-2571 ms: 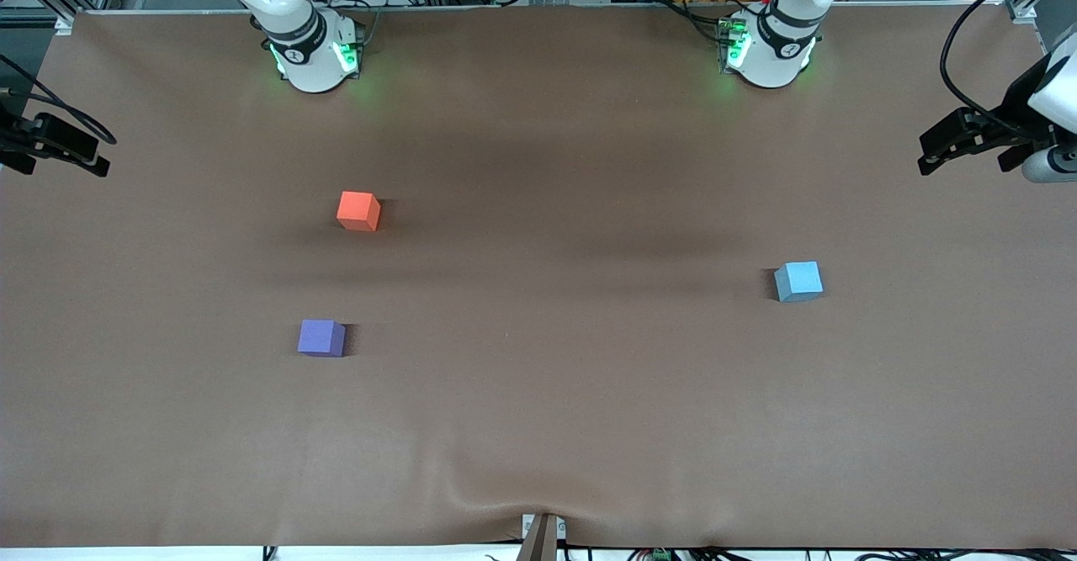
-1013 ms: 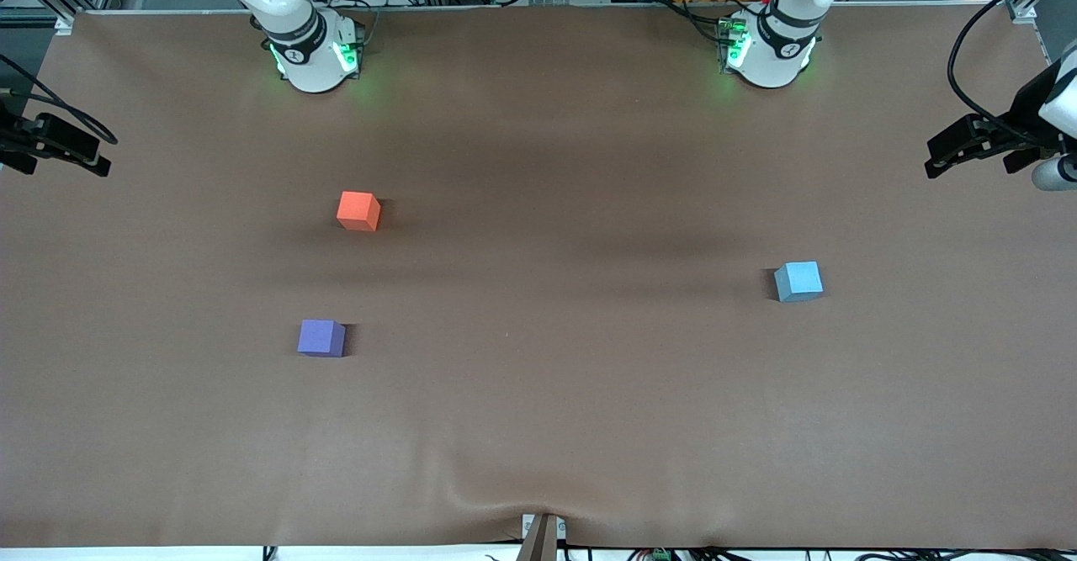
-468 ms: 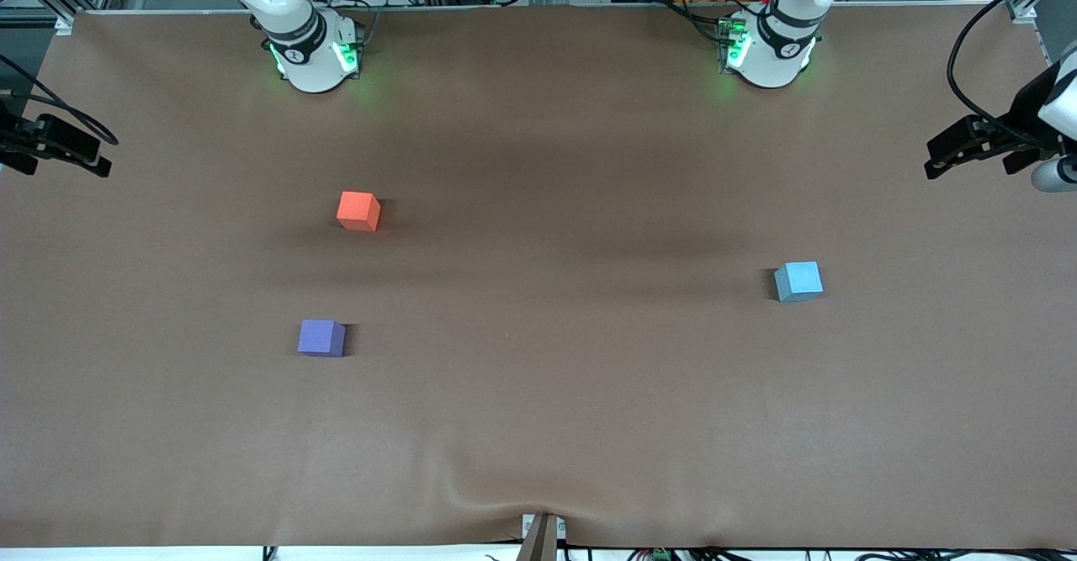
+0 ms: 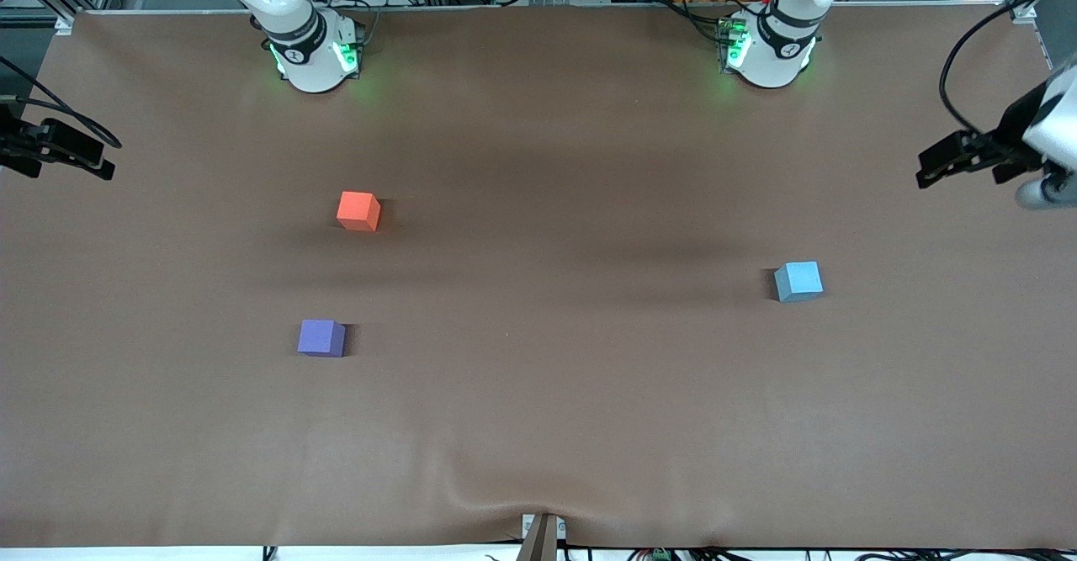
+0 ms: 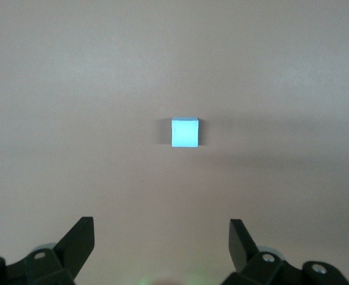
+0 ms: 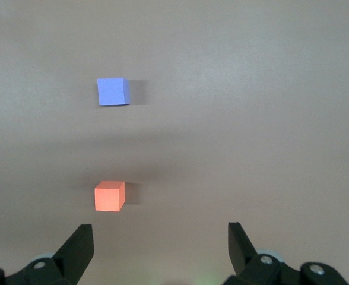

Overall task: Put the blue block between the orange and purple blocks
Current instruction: 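Reach the left gripper down to the light-blue block and grasp it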

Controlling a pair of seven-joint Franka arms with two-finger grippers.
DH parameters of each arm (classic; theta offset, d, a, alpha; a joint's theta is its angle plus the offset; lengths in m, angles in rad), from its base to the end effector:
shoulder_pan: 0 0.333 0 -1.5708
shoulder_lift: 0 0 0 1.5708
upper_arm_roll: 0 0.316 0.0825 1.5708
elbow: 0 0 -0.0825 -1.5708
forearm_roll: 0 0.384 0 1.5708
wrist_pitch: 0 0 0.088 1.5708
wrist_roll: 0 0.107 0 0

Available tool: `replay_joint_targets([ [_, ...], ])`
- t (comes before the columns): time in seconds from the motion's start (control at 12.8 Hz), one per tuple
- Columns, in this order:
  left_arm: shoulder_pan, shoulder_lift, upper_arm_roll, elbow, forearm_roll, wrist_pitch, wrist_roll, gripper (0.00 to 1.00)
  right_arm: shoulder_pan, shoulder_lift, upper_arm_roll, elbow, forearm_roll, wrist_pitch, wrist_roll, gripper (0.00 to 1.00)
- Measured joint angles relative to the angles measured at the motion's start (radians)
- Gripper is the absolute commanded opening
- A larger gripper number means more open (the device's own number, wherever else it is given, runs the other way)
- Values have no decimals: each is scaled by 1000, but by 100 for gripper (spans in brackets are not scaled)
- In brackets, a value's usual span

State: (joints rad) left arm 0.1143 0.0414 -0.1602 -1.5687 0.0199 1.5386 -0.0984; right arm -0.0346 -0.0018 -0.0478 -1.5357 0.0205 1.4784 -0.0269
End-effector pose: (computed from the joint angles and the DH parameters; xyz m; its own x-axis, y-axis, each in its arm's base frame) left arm 0.5620 -0.0218 0.5999 0.9962 0.0529 -0.0693 0.0516 -0.9985 -0.0202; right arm 0.5429 -0.0425 0.6341 0.9971 -0.0535 -0.0549 -0.0547 -0.9983 -0.0221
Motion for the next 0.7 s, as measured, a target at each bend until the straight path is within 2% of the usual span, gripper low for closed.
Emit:
replay_joint_targets([
  [0.16, 10, 49, 0, -52, 0, 79, 0, 100, 0, 0, 0, 0, 0, 0, 0, 100],
  [0.55, 19, 112, -5, -357, 0, 404, 2, 100, 0, 3, 1, 0, 0, 0, 0, 100],
  [0.7, 18, 133, -12, -448, 0, 521, 3, 100, 1, 5, 2, 0, 0, 0, 0, 100],
])
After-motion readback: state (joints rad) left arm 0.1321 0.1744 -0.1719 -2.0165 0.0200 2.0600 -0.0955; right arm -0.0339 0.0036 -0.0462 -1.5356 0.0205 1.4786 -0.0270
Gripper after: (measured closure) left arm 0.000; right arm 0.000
